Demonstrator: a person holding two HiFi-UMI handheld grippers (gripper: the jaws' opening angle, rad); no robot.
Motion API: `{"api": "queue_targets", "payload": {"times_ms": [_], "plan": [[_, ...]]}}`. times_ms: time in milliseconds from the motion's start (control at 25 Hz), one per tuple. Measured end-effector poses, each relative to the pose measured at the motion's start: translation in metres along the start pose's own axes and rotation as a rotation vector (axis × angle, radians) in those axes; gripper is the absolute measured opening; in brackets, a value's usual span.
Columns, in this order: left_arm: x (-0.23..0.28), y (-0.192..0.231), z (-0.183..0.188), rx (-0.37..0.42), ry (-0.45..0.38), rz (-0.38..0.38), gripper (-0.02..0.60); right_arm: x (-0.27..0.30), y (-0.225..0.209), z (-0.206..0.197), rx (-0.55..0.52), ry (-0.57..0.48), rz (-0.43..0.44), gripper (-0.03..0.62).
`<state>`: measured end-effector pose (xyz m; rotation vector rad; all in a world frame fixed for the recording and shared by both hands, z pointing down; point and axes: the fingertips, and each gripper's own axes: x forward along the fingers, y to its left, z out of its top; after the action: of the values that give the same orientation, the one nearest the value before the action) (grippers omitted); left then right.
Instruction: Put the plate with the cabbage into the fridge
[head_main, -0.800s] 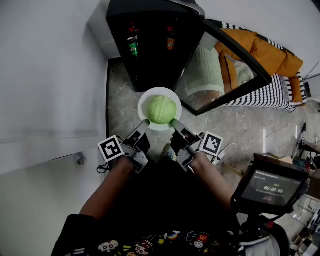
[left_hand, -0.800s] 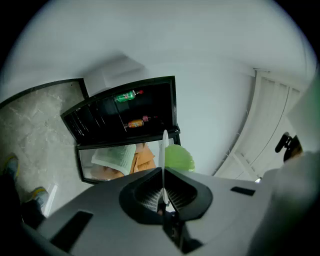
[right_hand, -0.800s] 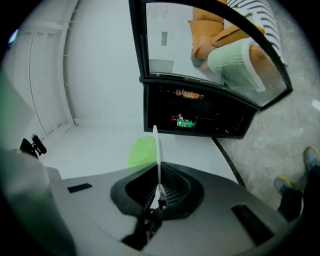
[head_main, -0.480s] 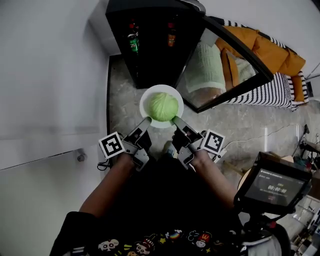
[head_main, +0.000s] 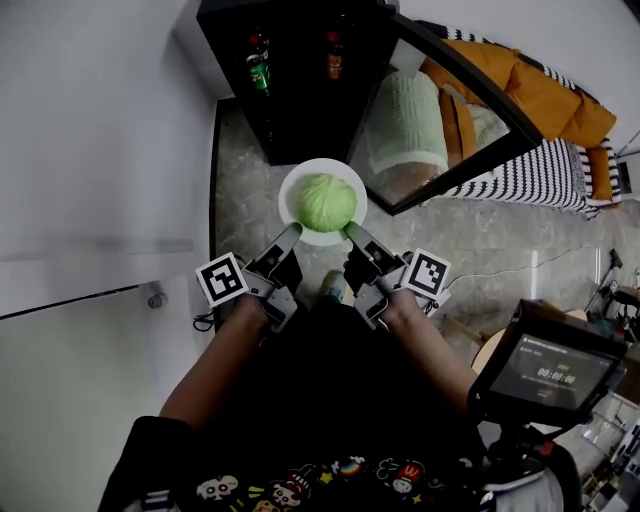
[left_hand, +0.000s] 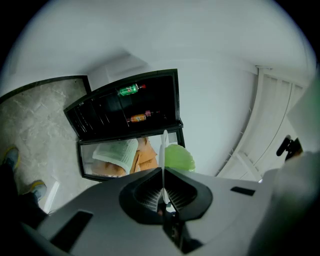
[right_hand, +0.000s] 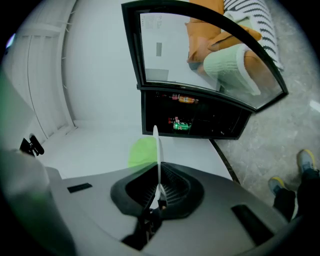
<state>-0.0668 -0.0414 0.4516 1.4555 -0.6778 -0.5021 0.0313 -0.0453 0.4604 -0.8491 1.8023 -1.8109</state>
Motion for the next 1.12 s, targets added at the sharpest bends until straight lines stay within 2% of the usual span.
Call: {"api": "queue_targets", "payload": {"times_ms": [640,1120], "plan": [[-0.0024,-0.0055,0.0015,0.011,-0.025,0.001,0.009,0.0039,0.005,-0.0009,0.011,0.035,0.025,0.021],[0.0008,0.0013,-0.0017,-0.008,0.012,-0.016,0.009,-0.0016,0.0021,-0.0004,0.003,0.005,-0.001,0.021]]}}
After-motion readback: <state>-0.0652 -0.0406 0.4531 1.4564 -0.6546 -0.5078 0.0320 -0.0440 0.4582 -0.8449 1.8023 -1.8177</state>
